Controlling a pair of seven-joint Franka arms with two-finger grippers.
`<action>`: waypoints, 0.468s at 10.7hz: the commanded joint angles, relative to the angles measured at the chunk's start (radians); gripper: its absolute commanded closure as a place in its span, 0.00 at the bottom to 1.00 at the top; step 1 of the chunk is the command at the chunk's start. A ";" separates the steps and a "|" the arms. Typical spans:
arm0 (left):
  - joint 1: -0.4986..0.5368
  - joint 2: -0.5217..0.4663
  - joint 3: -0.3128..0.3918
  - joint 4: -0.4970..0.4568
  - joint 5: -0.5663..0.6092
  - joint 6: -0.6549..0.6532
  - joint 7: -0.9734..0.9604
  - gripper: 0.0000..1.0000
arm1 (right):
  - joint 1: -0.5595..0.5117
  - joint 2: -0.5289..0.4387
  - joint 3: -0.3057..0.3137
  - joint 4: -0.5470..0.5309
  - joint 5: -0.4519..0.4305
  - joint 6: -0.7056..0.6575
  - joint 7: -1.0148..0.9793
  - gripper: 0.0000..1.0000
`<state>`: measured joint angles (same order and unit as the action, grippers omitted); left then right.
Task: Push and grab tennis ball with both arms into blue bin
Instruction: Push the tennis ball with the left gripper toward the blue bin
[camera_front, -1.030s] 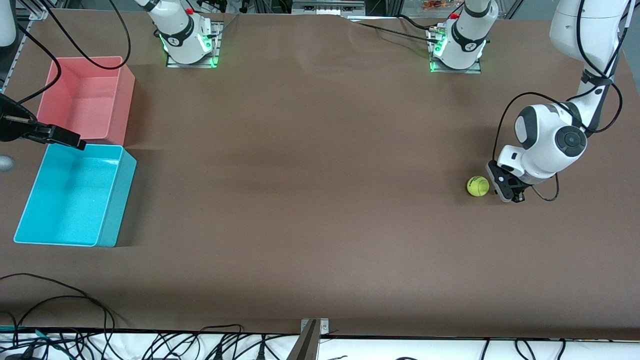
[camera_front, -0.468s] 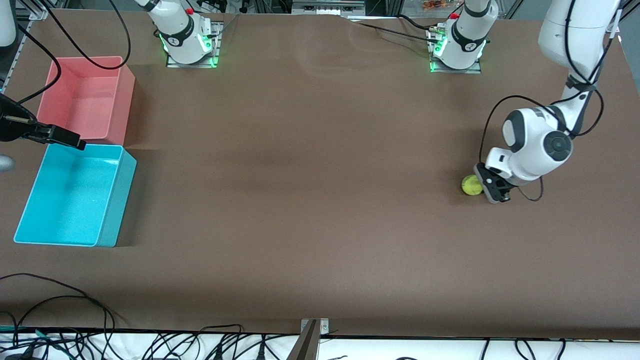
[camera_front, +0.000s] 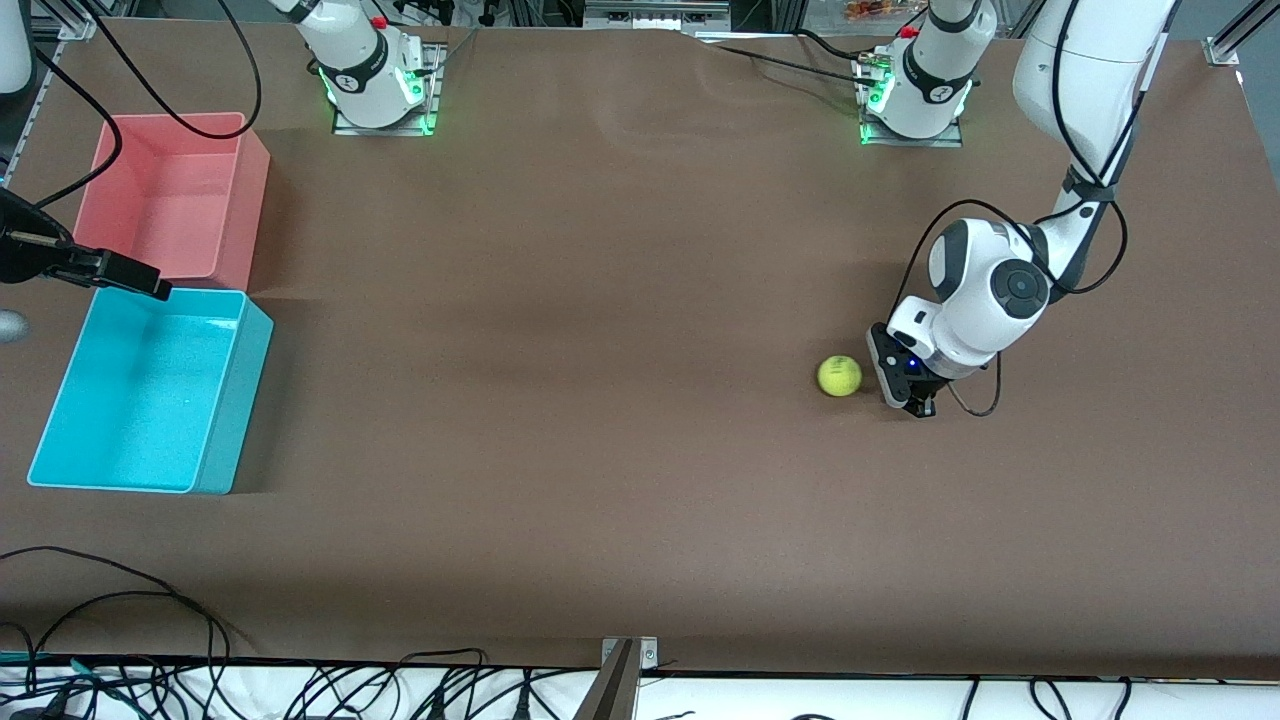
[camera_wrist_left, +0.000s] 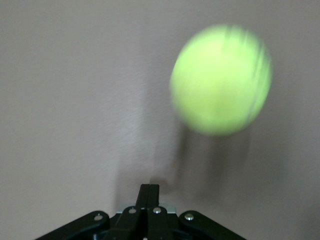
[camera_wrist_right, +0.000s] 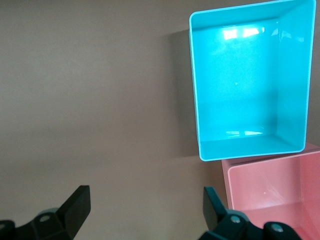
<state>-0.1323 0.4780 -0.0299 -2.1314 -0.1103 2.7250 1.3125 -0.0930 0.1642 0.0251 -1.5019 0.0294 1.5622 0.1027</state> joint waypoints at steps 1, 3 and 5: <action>0.083 -0.027 0.016 0.007 -0.029 -0.034 0.030 0.72 | -0.005 0.005 0.003 0.017 0.001 -0.010 -0.005 0.00; 0.094 -0.086 0.060 -0.010 -0.028 -0.060 0.030 0.00 | -0.005 0.005 0.003 0.017 0.001 -0.010 -0.005 0.00; 0.092 -0.180 0.067 -0.038 -0.031 -0.097 0.011 0.00 | -0.005 0.005 0.003 0.017 0.001 -0.010 -0.003 0.00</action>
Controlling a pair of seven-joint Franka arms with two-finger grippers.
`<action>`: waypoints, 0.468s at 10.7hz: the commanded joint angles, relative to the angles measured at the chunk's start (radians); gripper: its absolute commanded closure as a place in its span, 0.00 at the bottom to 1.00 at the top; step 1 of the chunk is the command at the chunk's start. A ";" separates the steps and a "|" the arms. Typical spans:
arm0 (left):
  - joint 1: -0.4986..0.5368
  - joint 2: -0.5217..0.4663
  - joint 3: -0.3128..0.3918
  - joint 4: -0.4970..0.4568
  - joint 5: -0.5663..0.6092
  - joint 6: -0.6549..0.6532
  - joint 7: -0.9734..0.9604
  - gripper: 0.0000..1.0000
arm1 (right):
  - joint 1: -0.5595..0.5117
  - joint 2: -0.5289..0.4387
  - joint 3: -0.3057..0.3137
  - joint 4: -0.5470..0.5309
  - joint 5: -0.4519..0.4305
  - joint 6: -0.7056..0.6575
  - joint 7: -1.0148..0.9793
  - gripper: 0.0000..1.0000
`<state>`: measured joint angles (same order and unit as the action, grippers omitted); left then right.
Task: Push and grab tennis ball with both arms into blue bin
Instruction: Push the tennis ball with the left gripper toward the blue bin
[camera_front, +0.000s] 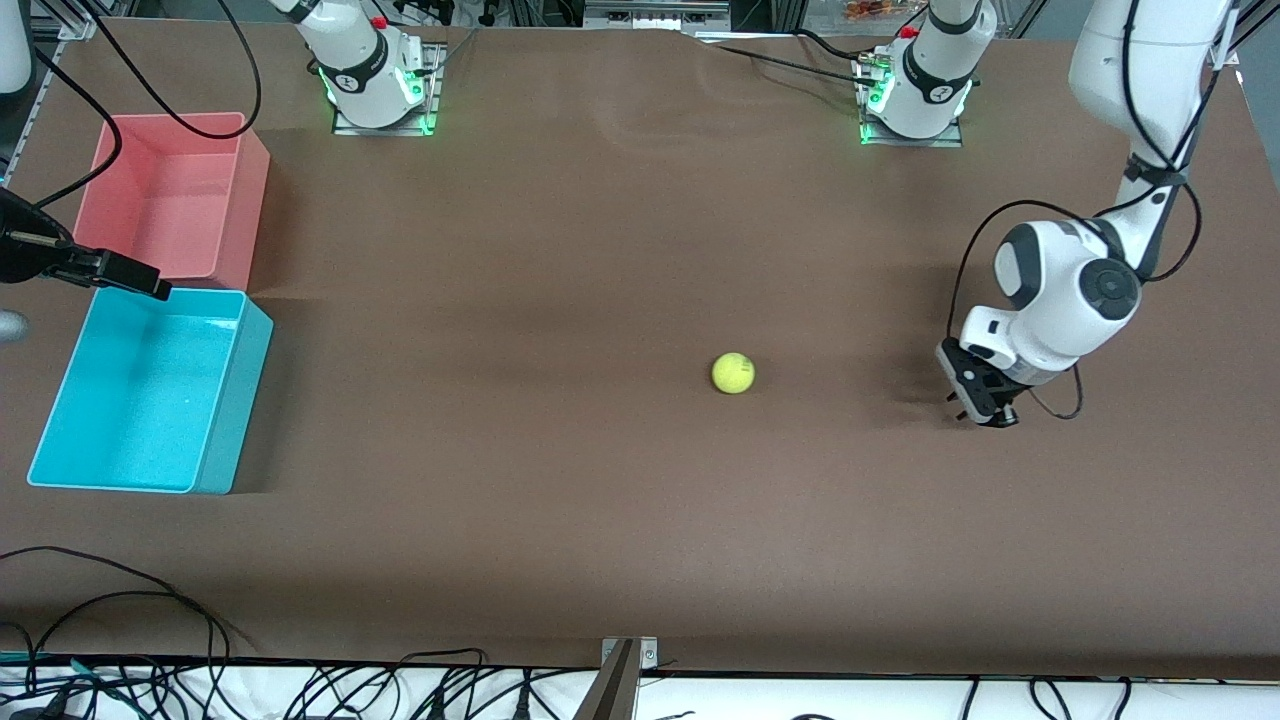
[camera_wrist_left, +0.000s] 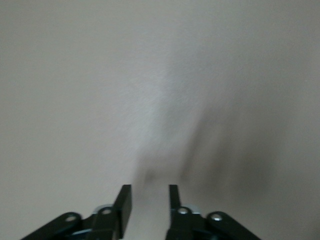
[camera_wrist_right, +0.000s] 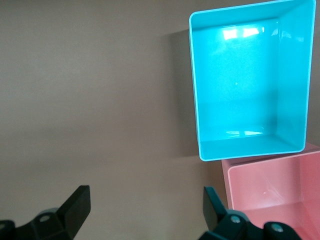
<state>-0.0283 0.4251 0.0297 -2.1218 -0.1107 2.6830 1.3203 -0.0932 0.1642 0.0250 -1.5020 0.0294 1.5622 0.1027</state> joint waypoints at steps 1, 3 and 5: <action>-0.010 -0.193 0.007 -0.085 -0.029 -0.055 -0.010 0.00 | -0.005 0.005 0.003 0.017 0.001 -0.010 -0.001 0.00; -0.001 -0.326 0.009 -0.128 -0.029 -0.071 -0.009 0.00 | -0.003 0.005 0.004 0.017 0.003 -0.010 -0.004 0.00; 0.002 -0.420 0.009 -0.138 -0.029 -0.072 -0.009 0.00 | 0.000 0.014 0.006 0.017 0.006 -0.013 -0.052 0.00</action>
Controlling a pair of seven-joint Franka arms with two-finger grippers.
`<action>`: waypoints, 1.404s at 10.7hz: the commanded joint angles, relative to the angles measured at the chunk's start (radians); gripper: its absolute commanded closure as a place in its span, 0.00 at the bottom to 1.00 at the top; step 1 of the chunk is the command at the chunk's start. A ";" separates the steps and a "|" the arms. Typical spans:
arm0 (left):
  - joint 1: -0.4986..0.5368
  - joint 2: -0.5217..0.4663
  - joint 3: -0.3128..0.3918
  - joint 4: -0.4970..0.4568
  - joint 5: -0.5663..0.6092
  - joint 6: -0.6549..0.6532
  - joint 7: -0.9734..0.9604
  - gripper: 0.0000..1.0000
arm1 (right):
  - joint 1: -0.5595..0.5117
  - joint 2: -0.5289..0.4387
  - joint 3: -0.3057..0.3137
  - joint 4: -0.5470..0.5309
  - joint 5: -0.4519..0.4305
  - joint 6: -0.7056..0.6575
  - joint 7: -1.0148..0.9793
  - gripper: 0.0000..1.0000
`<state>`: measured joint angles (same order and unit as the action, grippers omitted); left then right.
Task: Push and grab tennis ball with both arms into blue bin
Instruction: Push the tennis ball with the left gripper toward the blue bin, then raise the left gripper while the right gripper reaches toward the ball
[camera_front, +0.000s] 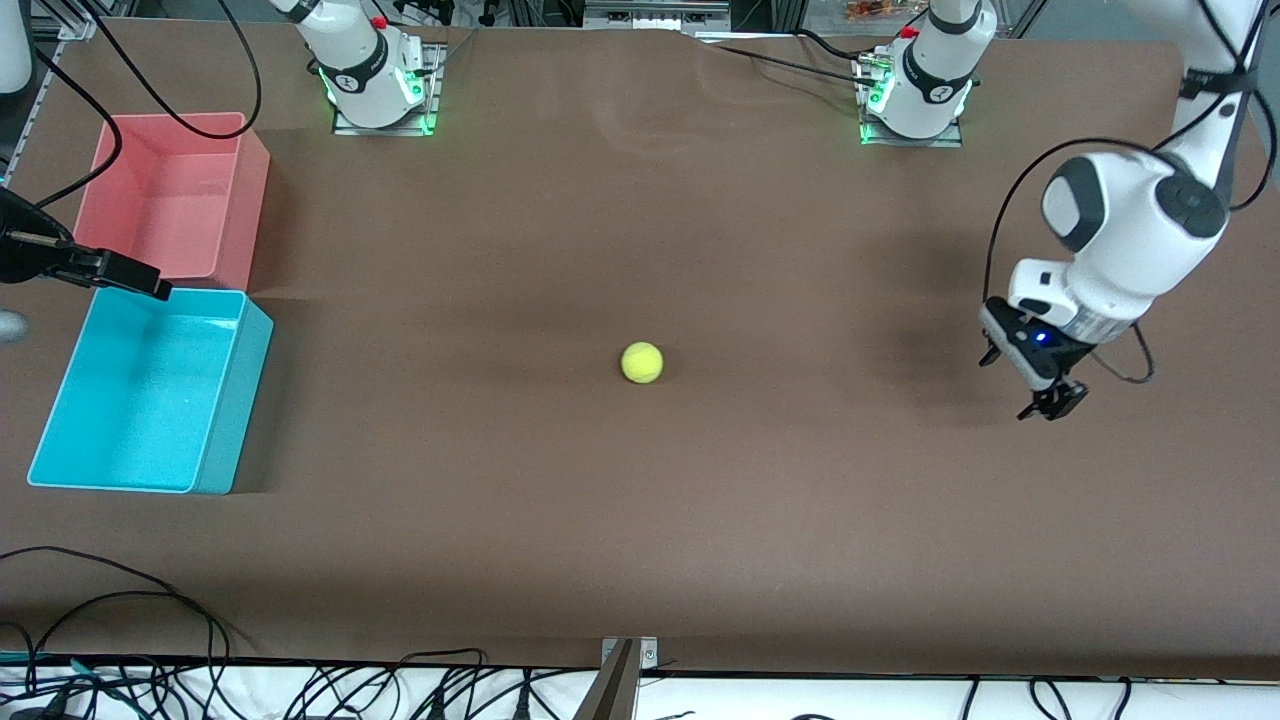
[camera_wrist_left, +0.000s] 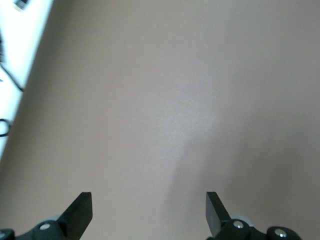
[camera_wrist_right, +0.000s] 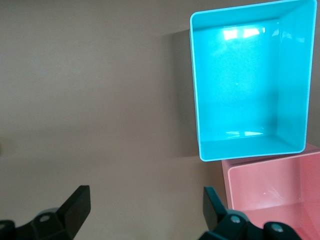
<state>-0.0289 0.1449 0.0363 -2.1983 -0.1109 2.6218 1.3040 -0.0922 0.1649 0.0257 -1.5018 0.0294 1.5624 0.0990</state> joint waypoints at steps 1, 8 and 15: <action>0.004 -0.186 0.004 -0.063 -0.027 -0.013 0.008 0.00 | -0.001 0.019 0.005 0.017 0.006 -0.013 -0.077 0.00; 0.024 -0.315 0.051 0.030 -0.027 -0.248 -0.027 0.00 | 0.068 0.033 0.011 0.017 0.004 -0.035 -0.244 0.00; 0.014 -0.318 0.060 0.270 0.069 -0.670 -0.658 0.00 | 0.071 0.053 0.011 0.005 -0.016 -0.038 -0.568 0.00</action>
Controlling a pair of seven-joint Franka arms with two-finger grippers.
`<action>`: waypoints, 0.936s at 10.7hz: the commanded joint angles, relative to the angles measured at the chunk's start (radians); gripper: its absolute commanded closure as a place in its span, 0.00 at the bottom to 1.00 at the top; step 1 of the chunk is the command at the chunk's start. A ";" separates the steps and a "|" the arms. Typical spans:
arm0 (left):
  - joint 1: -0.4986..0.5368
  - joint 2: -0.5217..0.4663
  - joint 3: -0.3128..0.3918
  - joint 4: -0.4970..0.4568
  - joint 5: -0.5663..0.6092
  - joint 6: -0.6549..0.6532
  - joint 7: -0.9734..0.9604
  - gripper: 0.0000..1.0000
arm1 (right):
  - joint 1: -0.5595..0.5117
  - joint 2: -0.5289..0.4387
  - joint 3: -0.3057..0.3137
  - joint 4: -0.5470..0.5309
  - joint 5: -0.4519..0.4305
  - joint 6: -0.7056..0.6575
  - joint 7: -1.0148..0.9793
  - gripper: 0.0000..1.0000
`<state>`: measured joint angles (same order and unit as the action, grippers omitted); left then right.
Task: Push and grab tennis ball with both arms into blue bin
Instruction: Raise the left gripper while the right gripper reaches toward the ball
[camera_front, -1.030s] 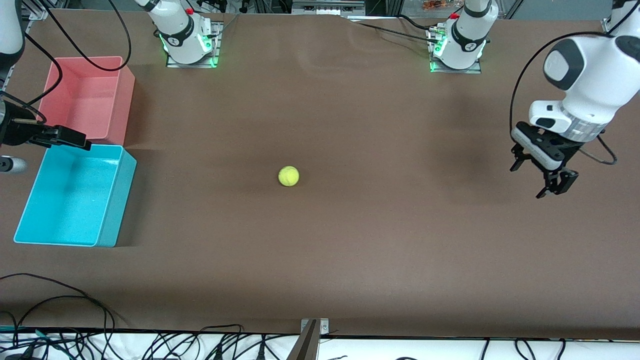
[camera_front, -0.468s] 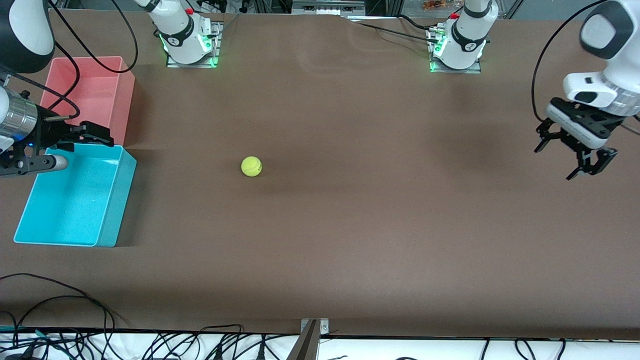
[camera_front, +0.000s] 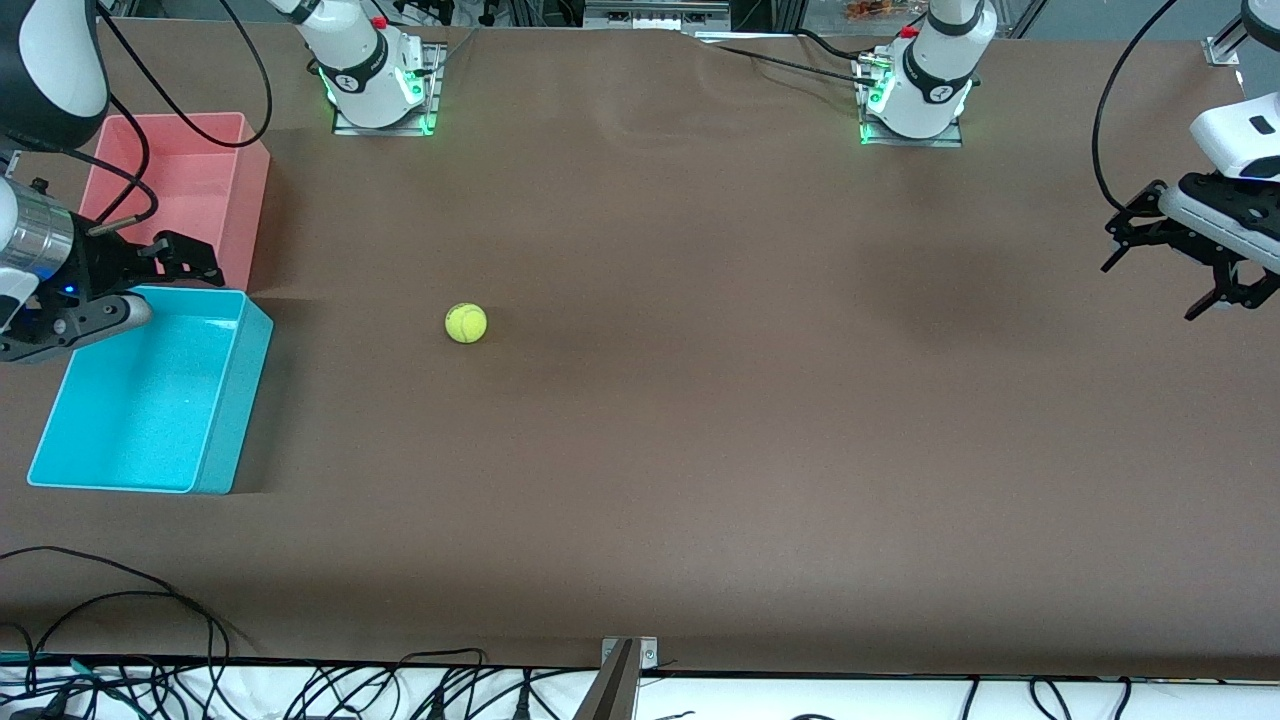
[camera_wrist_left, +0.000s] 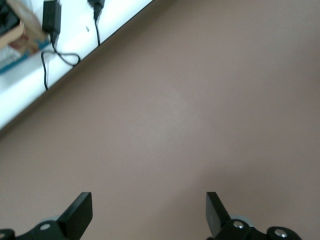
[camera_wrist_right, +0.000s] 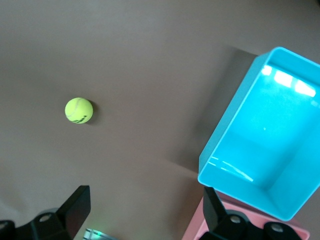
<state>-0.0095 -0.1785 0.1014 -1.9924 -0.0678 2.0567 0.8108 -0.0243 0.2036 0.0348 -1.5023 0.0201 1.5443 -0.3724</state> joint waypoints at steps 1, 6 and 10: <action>-0.006 0.005 -0.002 0.078 0.026 -0.148 -0.214 0.00 | 0.020 0.014 0.003 -0.015 0.001 -0.056 -0.088 0.00; -0.030 0.008 -0.055 0.237 0.106 -0.447 -0.566 0.00 | 0.023 0.028 0.000 -0.122 0.050 -0.043 0.125 0.00; -0.036 0.040 -0.117 0.317 0.151 -0.567 -0.749 0.00 | 0.035 0.027 0.004 -0.252 0.087 0.101 0.389 0.00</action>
<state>-0.0401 -0.1790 -0.0002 -1.7222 0.0573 1.5447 0.1762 -0.0015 0.2532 0.0370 -1.6835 0.0816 1.5749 -0.1047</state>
